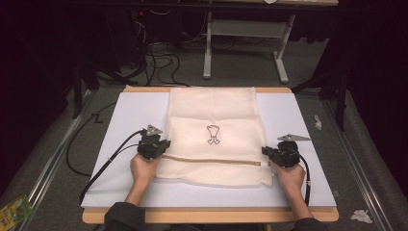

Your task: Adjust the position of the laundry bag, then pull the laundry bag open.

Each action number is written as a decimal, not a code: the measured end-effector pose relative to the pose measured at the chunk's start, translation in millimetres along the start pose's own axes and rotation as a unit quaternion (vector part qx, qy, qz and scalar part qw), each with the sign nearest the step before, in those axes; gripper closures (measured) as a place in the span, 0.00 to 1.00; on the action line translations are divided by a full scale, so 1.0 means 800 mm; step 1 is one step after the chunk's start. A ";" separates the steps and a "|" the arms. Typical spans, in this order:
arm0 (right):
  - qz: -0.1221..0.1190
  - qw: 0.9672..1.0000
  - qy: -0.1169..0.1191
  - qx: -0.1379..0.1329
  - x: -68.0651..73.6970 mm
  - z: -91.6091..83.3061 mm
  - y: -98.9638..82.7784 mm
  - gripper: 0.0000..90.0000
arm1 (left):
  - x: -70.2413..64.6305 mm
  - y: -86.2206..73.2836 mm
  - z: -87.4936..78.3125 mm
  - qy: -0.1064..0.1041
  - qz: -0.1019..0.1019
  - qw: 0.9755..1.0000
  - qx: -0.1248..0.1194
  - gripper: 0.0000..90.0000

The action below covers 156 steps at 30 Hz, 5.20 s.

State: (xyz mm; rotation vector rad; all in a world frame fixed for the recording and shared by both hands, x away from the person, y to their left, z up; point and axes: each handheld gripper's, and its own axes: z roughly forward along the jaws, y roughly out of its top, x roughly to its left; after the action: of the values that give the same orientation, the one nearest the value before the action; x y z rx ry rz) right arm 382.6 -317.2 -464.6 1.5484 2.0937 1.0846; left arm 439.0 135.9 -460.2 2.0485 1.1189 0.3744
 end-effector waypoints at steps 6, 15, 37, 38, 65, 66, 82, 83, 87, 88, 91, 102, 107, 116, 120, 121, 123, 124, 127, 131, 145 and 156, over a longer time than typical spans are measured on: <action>0.009 1.000 -0.008 -0.001 -0.012 -0.012 -0.004 0.96 | -0.014 0.007 0.007 -0.004 0.007 1.000 -0.002 0.94; 0.015 1.000 -0.019 -0.004 -0.021 -0.021 -0.006 0.95 | -0.022 0.012 0.007 0.001 0.021 1.000 -0.009 0.93; 0.014 1.000 -0.019 -0.006 -0.022 -0.020 -0.012 0.89 | -0.028 0.005 0.009 0.007 0.043 0.999 -0.001 0.91; 0.013 1.000 -0.021 -0.007 -0.022 -0.019 -0.012 0.86 | -0.028 0.004 0.009 0.009 0.045 0.999 0.000 0.90; 0.022 1.000 0.001 0.014 -0.008 -0.011 -0.026 0.58 | -0.072 -0.013 -0.002 -0.014 0.067 0.997 -0.045 0.60; 0.019 1.000 0.001 0.014 -0.007 -0.011 -0.026 0.59 | -0.074 -0.013 0.000 -0.017 0.066 0.997 -0.043 0.60; -0.021 1.000 -0.003 0.011 -0.003 -0.014 -0.027 0.96 | -0.131 0.010 0.016 -0.057 0.103 0.993 -0.033 0.59; -0.018 1.000 0.001 0.010 -0.003 -0.015 -0.027 0.96 | -0.134 0.012 0.018 -0.060 0.103 0.992 -0.031 0.59; -0.011 1.000 0.013 0.004 -0.006 -0.017 -0.027 0.97 | -0.148 0.017 0.027 -0.077 0.105 0.991 -0.019 0.57; -0.012 1.000 0.015 0.003 -0.006 -0.018 -0.026 0.97 | -0.151 0.018 0.028 -0.079 0.107 0.991 -0.018 0.57; -0.014 1.000 0.022 -0.003 -0.006 -0.023 -0.022 0.97 | -0.162 0.023 0.031 -0.088 0.113 0.989 -0.017 0.56; -0.012 0.999 0.034 -0.011 -0.007 -0.031 -0.017 0.97 | -0.204 0.036 0.044 -0.120 0.127 0.984 -0.023 0.55; -0.008 0.999 0.039 -0.013 -0.009 -0.031 -0.017 0.98 | -0.218 0.038 0.054 -0.131 0.130 0.983 -0.018 0.56; -0.011 0.999 0.042 -0.015 -0.008 -0.034 -0.014 0.98 | -0.233 0.041 0.063 -0.144 0.136 0.980 -0.013 0.57; -0.010 0.999 0.043 -0.013 -0.008 -0.035 -0.012 0.98 | -0.235 0.043 0.063 -0.145 0.127 0.981 -0.016 0.58; -0.010 0.999 0.044 -0.013 -0.008 -0.035 -0.012 0.98 | -0.236 0.043 0.064 -0.148 0.125 0.981 -0.018 0.59; -0.011 0.999 0.046 -0.012 -0.008 -0.035 -0.011 0.98 | -0.236 0.043 0.067 -0.156 0.118 0.981 -0.016 0.59; -0.012 0.999 0.046 -0.013 -0.008 -0.035 -0.011 0.98 | -0.237 0.043 0.068 -0.157 0.117 0.980 -0.016 0.60; -0.008 0.999 0.049 -0.014 -0.009 -0.035 -0.012 0.98 | -0.238 0.041 0.072 -0.165 0.110 0.980 -0.011 0.61; -0.012 0.999 0.050 -0.014 -0.008 -0.037 -0.009 0.98 | -0.248 0.044 0.071 -0.164 0.130 0.978 -0.006 0.61; -0.015 0.998 0.063 -0.017 0.001 -0.034 -0.002 0.98 | -0.275 0.050 0.085 -0.196 0.134 0.971 0.003 0.63; -0.016 0.997 0.069 -0.020 0.003 -0.034 0.000 0.98 | -0.290 0.055 0.094 -0.209 0.135 0.969 0.007 0.65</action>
State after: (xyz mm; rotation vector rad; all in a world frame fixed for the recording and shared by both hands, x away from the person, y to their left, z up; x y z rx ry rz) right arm 364.5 -325.1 -446.0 1.4538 2.1639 1.2465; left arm 374.5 -103.6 -456.0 2.1654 0.5921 0.0561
